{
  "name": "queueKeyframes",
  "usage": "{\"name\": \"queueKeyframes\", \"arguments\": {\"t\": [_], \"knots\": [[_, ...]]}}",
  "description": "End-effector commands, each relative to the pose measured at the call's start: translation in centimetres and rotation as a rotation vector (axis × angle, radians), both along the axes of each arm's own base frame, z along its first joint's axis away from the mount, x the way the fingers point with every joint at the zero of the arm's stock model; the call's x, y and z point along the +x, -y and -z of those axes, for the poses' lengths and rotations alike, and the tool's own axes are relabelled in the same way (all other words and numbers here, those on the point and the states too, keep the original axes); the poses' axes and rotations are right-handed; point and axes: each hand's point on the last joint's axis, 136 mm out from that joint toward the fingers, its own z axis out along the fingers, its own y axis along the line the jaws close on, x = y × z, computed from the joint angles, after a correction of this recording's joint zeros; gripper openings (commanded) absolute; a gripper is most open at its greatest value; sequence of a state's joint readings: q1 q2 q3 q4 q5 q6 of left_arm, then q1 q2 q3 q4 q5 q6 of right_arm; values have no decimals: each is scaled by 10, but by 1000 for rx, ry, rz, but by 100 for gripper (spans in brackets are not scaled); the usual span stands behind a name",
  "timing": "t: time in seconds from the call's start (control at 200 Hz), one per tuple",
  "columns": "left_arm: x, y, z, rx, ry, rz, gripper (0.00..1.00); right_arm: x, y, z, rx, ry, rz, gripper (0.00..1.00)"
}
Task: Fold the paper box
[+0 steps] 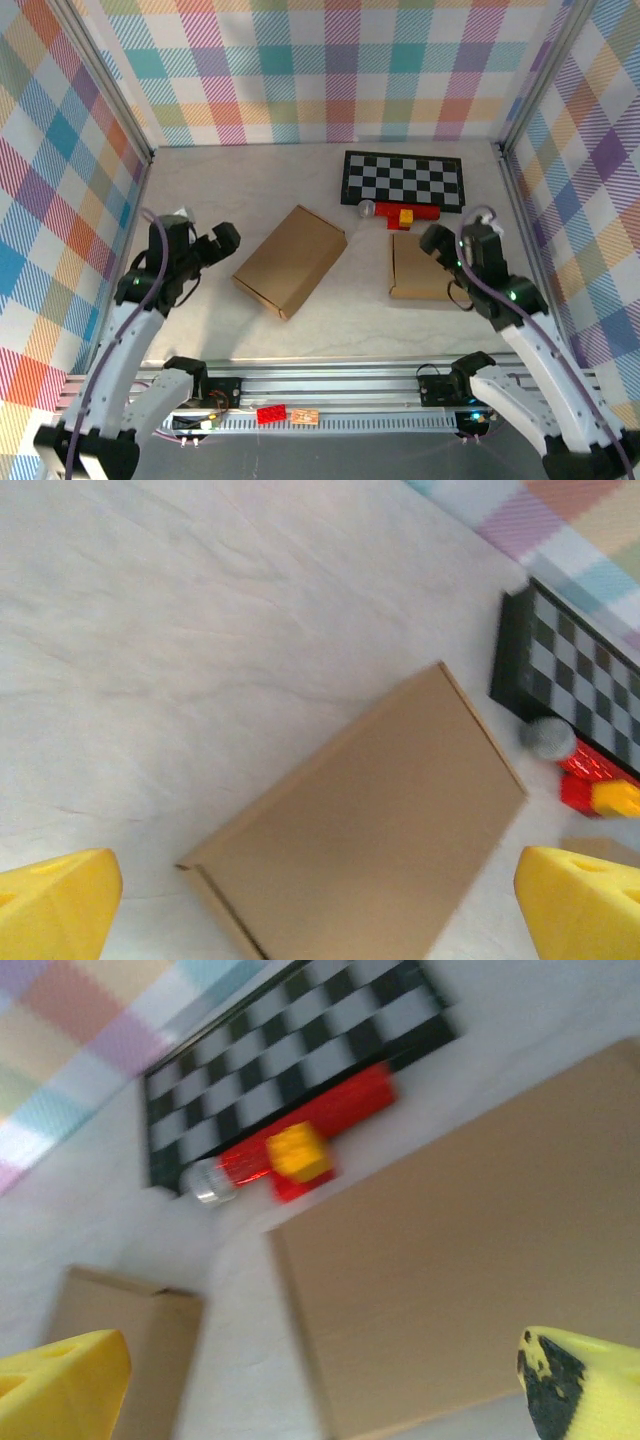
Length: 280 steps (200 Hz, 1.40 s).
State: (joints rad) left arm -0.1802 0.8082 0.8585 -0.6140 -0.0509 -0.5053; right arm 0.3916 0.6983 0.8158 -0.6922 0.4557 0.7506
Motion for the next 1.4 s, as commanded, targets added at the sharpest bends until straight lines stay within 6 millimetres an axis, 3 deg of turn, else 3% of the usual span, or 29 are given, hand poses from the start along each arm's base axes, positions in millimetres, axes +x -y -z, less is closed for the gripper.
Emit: {"name": "queueKeyframes", "arguments": {"t": [0.0,0.1,0.16,0.235,0.31,0.375,0.44,0.57,0.83,0.96,1.24,1.355,1.395], "knots": [[-21,-53,7,184,25,-231,100,-27,59,19,-306,6,145,99],[-36,-77,19,315,25,-298,100,-33,67,36,-404,44,118,99],[-30,-71,28,397,44,-199,100,-35,71,44,-446,71,108,99],[-31,-76,38,445,27,-200,100,-22,62,42,-511,178,41,99],[-27,-80,52,508,6,-195,100,-16,60,53,-558,185,26,99],[-19,-78,62,531,17,-172,100,-13,56,72,-564,141,-3,99],[-9,-72,68,536,51,-144,100,-5,38,86,-534,147,-99,99],[13,-69,76,567,109,-131,100,7,32,97,-510,178,-97,99],[44,-67,120,522,95,-119,100,51,13,99,-468,271,-189,99],[66,-58,117,504,158,-76,100,71,23,101,-401,296,-164,99],[107,-60,114,473,255,-53,100,114,30,100,-394,326,-209,99],[116,-64,127,439,277,-70,100,123,36,102,-377,328,-218,99],[120,-57,130,437,277,-25,100,124,38,105,-369,333,-216,99]]}}
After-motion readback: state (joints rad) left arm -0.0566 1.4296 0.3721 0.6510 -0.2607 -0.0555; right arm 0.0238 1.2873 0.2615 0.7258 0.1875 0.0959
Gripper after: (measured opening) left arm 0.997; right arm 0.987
